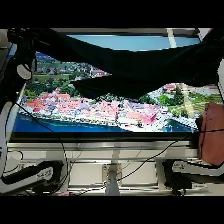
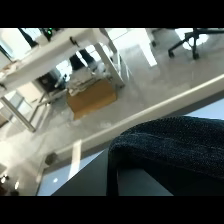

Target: Fold the clothes and pants, and hang the long-sleeved shirts on hangers.

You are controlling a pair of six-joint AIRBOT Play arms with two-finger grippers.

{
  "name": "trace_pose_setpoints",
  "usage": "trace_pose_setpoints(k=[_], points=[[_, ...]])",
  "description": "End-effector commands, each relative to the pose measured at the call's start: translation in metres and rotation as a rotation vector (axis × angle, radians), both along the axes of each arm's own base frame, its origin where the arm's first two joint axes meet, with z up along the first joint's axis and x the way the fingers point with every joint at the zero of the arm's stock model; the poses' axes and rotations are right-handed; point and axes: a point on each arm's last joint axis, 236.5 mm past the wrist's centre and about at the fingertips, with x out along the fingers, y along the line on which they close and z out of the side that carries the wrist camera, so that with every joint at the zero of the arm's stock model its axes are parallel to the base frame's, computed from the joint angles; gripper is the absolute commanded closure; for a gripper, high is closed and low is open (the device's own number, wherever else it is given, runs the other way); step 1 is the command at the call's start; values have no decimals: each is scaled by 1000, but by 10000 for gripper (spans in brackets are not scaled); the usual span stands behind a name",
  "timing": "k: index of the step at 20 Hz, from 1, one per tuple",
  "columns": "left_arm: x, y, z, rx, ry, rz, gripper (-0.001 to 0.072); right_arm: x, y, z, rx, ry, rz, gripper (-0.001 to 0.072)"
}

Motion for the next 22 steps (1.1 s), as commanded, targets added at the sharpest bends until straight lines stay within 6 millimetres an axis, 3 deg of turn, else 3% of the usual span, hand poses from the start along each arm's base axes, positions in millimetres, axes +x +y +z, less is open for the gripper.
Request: trace_pose_setpoints(k=[1,5,9,10,11,13,15,17,20,22], points=[[-14,4,-1,-10,63,-15,674,-23,-6,8,-21,31,-24,678],[-62,5,21,-58,160,-54,675,-90,4,20,-37,144,-16,678],[-115,27,43,-120,215,-21,675,-135,28,60,-106,93,-17,680],[-122,34,37,-128,253,-9,676,-143,29,67,-128,80,-29,681],[-125,39,18,-137,327,-5,676,-147,25,67,-136,90,-54,683],[-117,41,-40,-167,514,-19,677,-143,7,47,-99,159,-129,683],[-94,34,-96,-183,636,-44,677,-123,-4,6,-2,264,-142,683],[-61,24,-134,-157,647,-62,677,-102,0,-42,63,399,-90,683],[-2,20,-151,-132,481,-17,677,-53,22,-112,111,527,13,682],[26,18,-151,-113,356,15,676,-5,35,-151,106,502,42,682]])
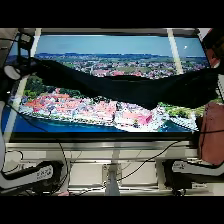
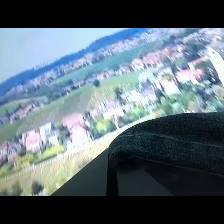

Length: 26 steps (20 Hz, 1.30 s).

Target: Fold the clothes and pants, and hang the long-sleeved shirts on hangers.

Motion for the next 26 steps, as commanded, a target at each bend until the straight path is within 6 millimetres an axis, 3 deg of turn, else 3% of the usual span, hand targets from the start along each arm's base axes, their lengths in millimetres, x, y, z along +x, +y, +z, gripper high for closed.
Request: trace_pose_setpoints(k=[1,3,4,5,7,8,10,11,12,13,14,15,19,21,23,26], points=[[53,-2,-4,55,-229,66,676,78,23,-71,24,-18,23,681],[68,-1,15,72,-377,112,676,134,34,-80,57,-162,-56,681],[71,4,28,57,-458,149,677,157,37,-73,85,-250,-111,681],[72,11,43,25,-535,191,677,182,34,-57,109,-366,-189,680],[66,49,64,-149,-669,380,677,219,15,-7,137,-623,-337,680],[66,70,53,-251,-657,476,677,230,5,15,154,-734,-396,680],[77,79,15,-326,-546,508,676,242,-6,33,186,-851,-468,679],[82,76,2,-348,-513,505,675,244,-6,29,185,-850,-468,678],[84,74,-9,-352,-498,506,648,246,-6,21,184,-836,-468,610],[85,71,-16,-349,-486,503,455,247,-3,12,186,-814,-463,238],[86,71,-20,-348,-480,504,84,247,-2,8,179,-801,-458,20],[86,72,-21,-352,-479,507,17,245,0,4,181,-780,-452,27],[83,76,-8,-365,-502,518,8,236,-1,-8,185,-704,-445,30],[81,80,2,-367,-518,523,9,224,-6,-28,189,-604,-442,42],[77,84,18,-372,-541,524,11,202,-25,-54,188,-472,-461,140],[71,77,37,-407,-506,482,12,155,-66,-91,187,-272,-517,155]])
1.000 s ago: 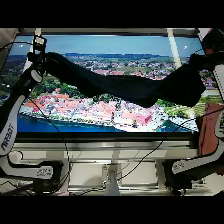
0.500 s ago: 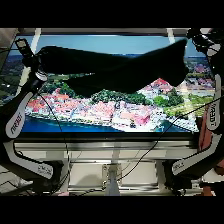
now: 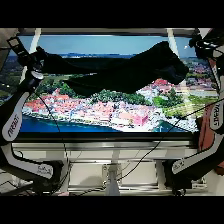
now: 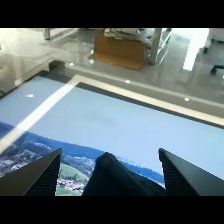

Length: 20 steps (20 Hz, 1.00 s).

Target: Fold the clothes and pants, and hang the long-sleeved shirts on hangers.

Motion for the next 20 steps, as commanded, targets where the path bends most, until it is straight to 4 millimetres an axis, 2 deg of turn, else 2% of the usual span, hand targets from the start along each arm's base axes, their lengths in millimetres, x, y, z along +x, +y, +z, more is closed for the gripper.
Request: trace_pose_setpoints(k=[1,3,5,7,9,11,13,15,16,18,20], points=[[-6,-13,13,-44,50,-83,12,-61,-34,-52,100,265,-12,156],[-10,-32,5,-79,127,-168,13,-90,-48,-84,173,388,-7,154],[-15,-54,-12,-103,219,-254,13,-98,-45,-114,243,432,42,143],[-21,-75,-32,-126,308,-332,12,-82,-42,-132,316,378,56,142],[-27,-88,-45,-149,368,-383,12,-64,-51,-149,348,321,12,144],[-31,-95,-52,-161,400,-410,11,-62,-56,-178,371,339,-20,145],[-31,-99,-53,-162,407,-420,12,-59,-45,-204,456,350,-23,146],[-31,-107,-53,-159,408,-432,12,-51,-35,-216,536,323,-22,168],[-31,-108,-53,-159,409,-435,12,-43,-34,-215,558,286,-22,267],[-31,-115,-53,-156,410,-447,12,-29,-37,-207,559,210,-27,270],[-31,-117,-53,-155,411,-451,12,-25,-39,-207,541,200,-37,289]])
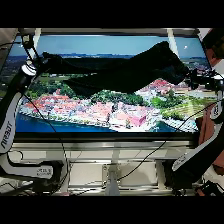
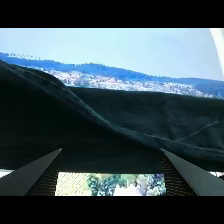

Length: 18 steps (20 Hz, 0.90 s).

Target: Fold the clothes and pants, and hang the long-sleeved shirts on hangers.

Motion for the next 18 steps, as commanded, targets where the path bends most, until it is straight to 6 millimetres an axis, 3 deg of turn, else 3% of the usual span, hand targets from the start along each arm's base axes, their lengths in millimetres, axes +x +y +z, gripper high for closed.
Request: trace_pose_setpoints(k=[1,4,5,6,7,9,10,12,15,16,17,18], points=[[-1,-10,-1,-3,7,-21,12,13,-1,-2,-2,-46,-27,304],[-2,-16,-2,-4,10,-33,12,23,-1,1,-67,-83,-12,424],[-3,-20,-3,-6,19,-43,12,28,0,5,-112,-108,16,494],[-5,-23,-6,-11,35,-57,14,33,3,11,-147,-131,52,645],[-8,-27,-10,-19,54,-71,75,38,6,21,-167,-154,79,677],[-20,-35,-19,-40,120,-122,530,46,9,51,-193,-198,106,679],[-29,-40,-24,-52,163,-154,671,48,7,71,-220,-222,116,679],[-54,-49,-40,-106,286,-221,674,42,0,103,-330,-228,152,680],[-87,-53,-69,-268,474,-180,666,20,6,124,-397,-171,245,680],[-92,-51,-76,-299,504,-158,544,15,12,127,-390,-161,267,680],[-95,-50,-81,-321,523,-135,221,11,17,129,-380,-154,286,680],[-96,-48,-83,-329,531,-120,25,8,21,130,-367,-147,300,679]])
